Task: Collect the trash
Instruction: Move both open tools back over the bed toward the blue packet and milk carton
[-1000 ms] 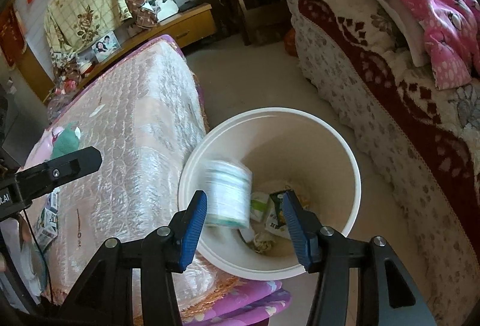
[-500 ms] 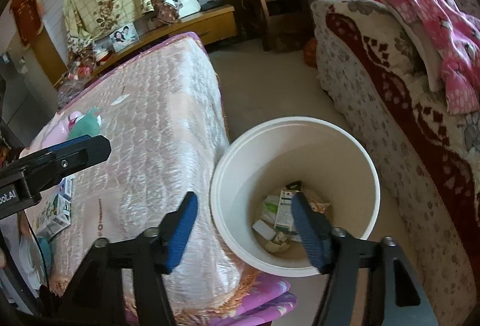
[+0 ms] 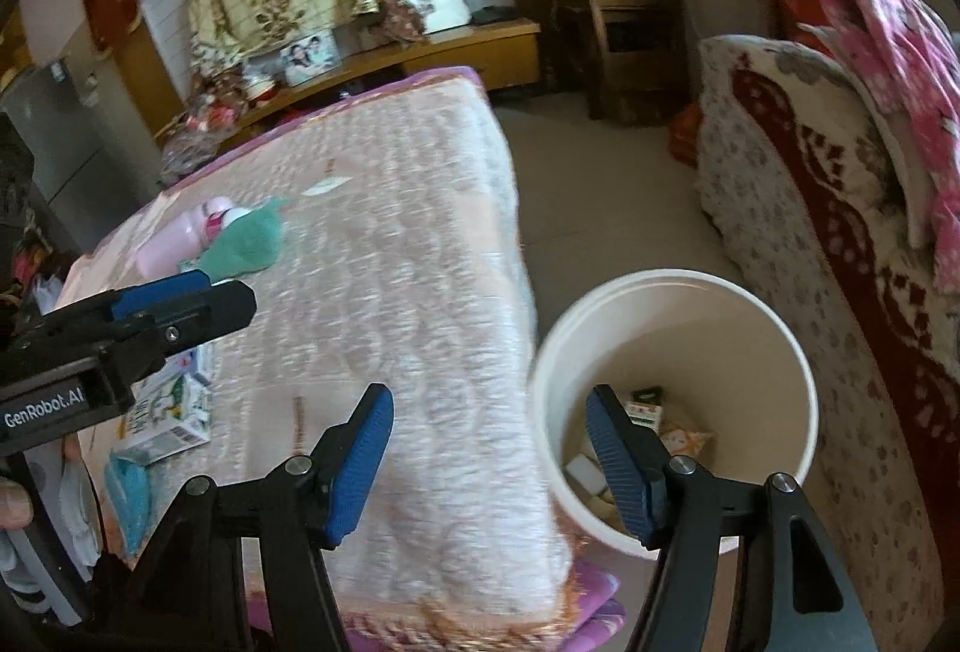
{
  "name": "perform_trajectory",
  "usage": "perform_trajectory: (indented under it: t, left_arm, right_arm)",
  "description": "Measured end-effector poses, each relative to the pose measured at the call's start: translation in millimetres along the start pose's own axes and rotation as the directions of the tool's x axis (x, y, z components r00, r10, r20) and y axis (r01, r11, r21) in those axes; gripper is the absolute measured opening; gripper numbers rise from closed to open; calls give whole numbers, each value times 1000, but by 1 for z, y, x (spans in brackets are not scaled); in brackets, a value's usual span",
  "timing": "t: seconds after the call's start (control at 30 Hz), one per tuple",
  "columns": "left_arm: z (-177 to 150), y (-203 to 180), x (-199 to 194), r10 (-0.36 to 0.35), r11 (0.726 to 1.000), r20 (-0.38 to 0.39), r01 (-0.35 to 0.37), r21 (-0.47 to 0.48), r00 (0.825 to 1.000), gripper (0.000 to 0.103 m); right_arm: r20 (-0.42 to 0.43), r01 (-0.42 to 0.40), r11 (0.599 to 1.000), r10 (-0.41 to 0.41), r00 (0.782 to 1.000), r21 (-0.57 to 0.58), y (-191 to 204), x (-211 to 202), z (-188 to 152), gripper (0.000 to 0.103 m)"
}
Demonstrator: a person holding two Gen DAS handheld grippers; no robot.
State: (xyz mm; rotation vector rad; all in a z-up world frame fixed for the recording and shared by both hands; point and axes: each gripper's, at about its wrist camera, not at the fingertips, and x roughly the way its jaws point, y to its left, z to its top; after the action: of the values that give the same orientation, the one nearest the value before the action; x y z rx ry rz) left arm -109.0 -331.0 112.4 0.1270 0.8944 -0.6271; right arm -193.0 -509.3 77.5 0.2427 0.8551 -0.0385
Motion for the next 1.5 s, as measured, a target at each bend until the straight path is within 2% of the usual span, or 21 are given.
perform_trajectory:
  t: [0.3,0.53,0.77,0.93,1.03,1.13,1.27,1.4,1.5]
  left_arm:
    - [-26,74,-36,72,994,-31,-74,-76,997,64]
    - [-60,111,-68,104,988,-66,-111,-108,992,64]
    - [-104,109,-82,78,989,-107,-90,-120,991,64]
    - [-126,86,-77,42,992,-117,-55,-110,992,64]
    - [-137,71,-68,85,993,-107,-93,-70,991,63]
    - [-149,71,-57,118,990,-137,-127,-54,983,63]
    - [-164,93,-60,175,982,-161,-185,-50,971,63]
    - [-178,136,-73,212,967,-192,-234,-102,958,63]
    - [-187,179,-85,296,934,-211,-328,-140,932,63]
  right_arm:
    - [-51,-85,993,82,995,-76,52,20,-6,64]
    - [-101,-139,978,125,987,-154,96,36,-16,64]
    - [-124,-173,967,151,981,-186,124,44,-17,64]
    - [-128,-180,963,156,979,-201,135,46,-16,64]
    - [-131,-187,962,163,978,-199,137,45,-17,65]
    - [-135,-190,961,165,977,-203,139,45,-18,65]
    - [-149,-201,958,173,974,-205,141,48,-17,68]
    - [-176,-208,951,170,970,-227,154,58,-20,68]
    - [-203,-234,941,186,961,-246,168,64,-25,68]
